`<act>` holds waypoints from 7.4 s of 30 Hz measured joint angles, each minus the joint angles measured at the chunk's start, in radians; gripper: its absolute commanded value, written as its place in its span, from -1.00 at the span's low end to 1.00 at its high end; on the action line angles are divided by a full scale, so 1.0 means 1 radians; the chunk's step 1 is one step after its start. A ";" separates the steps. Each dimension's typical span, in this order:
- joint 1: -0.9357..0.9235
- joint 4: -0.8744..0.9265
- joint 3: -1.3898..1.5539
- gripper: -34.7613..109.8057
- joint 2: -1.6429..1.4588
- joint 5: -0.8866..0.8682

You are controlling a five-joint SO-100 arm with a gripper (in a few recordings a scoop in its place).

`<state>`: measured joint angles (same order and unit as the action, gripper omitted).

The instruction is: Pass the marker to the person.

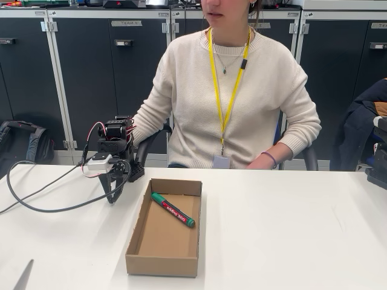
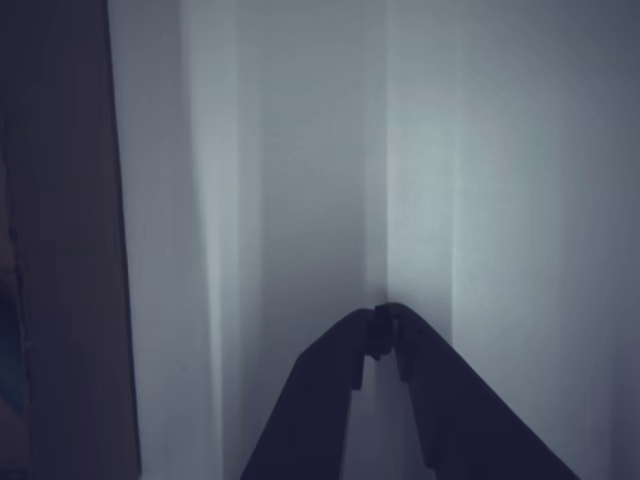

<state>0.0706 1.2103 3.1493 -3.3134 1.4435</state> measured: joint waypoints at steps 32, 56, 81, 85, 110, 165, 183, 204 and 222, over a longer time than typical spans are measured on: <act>-0.002 -0.012 0.000 -0.59 0.006 0.000; 0.153 0.132 -1.249 -0.59 1.141 -0.302; 0.630 0.075 -1.287 -0.39 1.477 -0.051; 0.629 0.002 -1.186 -0.32 1.480 -0.017; 0.644 -0.241 -1.072 -0.26 1.608 -0.003; 0.508 -0.322 -1.884 -0.59 1.761 -0.169; 0.834 -0.643 -1.917 -0.59 1.987 -0.272; 1.094 -0.538 -2.025 -0.59 1.987 -0.359; 1.009 -0.580 -2.011 -0.59 2.105 -0.367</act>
<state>1.0799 0.6305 1.1382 -1.2088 1.0769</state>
